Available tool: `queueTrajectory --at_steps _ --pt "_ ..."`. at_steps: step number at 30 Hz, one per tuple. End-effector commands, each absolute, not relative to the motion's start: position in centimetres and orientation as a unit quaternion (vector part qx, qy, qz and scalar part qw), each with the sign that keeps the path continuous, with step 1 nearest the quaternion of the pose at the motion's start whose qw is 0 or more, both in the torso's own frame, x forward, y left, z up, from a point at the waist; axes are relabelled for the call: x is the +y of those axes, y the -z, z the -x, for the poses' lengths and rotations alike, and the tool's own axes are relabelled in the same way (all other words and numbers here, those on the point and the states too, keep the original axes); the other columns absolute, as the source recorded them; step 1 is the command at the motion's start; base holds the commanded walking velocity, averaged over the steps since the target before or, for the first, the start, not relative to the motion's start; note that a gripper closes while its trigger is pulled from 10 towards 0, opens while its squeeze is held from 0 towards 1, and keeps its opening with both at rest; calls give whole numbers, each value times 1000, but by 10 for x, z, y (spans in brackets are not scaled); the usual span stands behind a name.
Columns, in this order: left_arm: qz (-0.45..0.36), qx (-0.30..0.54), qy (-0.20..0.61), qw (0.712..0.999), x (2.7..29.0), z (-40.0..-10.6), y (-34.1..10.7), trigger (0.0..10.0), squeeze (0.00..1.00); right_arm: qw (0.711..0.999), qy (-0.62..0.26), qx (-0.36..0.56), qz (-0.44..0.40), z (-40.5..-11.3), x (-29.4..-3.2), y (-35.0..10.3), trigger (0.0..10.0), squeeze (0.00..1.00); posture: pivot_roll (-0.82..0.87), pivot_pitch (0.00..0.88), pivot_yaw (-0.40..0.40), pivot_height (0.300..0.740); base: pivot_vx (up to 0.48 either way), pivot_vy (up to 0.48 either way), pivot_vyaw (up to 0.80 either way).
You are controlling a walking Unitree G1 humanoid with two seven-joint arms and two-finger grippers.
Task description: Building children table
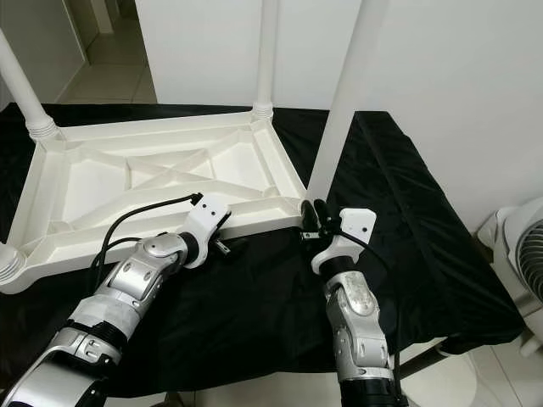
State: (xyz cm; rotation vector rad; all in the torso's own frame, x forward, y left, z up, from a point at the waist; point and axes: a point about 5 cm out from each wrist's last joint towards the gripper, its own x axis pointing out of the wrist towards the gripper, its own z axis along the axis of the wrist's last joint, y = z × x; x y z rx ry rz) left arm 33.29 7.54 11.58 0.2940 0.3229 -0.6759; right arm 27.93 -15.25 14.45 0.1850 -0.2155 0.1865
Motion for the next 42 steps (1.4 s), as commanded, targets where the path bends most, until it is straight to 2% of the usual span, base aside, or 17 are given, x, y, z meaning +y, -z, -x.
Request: queueTrajectory --at_steps 1,2,3,4,8,28,30,31,32,33,34,36,37,38,42 --pt "-149 167 191 956 95 -337 -104 10000 0 987 -87 -98 -89 -280 -154 -142 10000 0 80 0 -7 740 0 0 0" --pt "-149 167 191 956 95 -337 -104 10000 0 987 -87 -98 -89 -280 -154 -142 10000 0 80 0 -7 740 0 0 0" --pt "-134 171 176 960 98 -337 -103 3137 0 987 -86 -98 -89 -280 -154 -142 10000 0 79 0 -7 740 0 0 0" --pt "-127 171 165 963 99 -337 -102 118 0 988 -85 -98 -89 -280 -153 -142 10000 0 79 0 -7 740 0 0 0" --pt "-120 170 154 966 100 -337 -101 0 0 987 -86 -97 -90 -280 -152 -142 10000 0 80 0 -11 740 0 0 0" --pt "-87 150 103 980 96 -333 -101 0 0 989 -92 -90 -77 -292 -150 -144 10000 0 107 0 -55 740 0 0 0" --pt "-64 108 106 986 81 -340 -117 1961 0 991 -73 -87 -72 -296 -150 -144 10000 0 111 0 -60 740 0 0 0" --pt "-64 108 106 986 81 -340 -117 1961 0 991 -73 -87 -72 -296 -150 -144 10000 0 111 0 -60 740 0 0 0" --pt "-56 91 115 988 72 -342 -124 1333 0 992 -66 -86 -70 -298 -150 -144 10000 0 111 0 -60 740 0 0 0" --pt "-56 91 115 988 72 -342 -124 1333 0 992 -66 -86 -70 -298 -150 -144 10000 0 111 0 -60 740 0 0 0" --pt "-55 46 168 983 50 -343 -142 9137 0 992 -60 -83 -70 -300 -150 -144 10000 0 104 0 -58 740 0 0 0" --pt "-55 46 168 983 50 -343 -142 9137 0 992 -60 -83 -70 -300 -150 -144 10000 0 104 0 -58 740 0 0 0" --pt "-68 27 193 978 42 -342 -148 9843 0 993 -57 -83 -68 -300 -150 -144 10000 0 103 0 -57 740 0 0 0" --pt "-81 9 221 972 34 -338 -153 10000 0 993 -51 -83 -65 -299 -151 -143 10000 0 101 0 -54 740 0 0 0" --pt "-88 -9 269 959 24 -328 -154 10000 0 994 -46 -79 -64 -298 -153 -141 10000 0 94 0 -47 740 0 0 0"
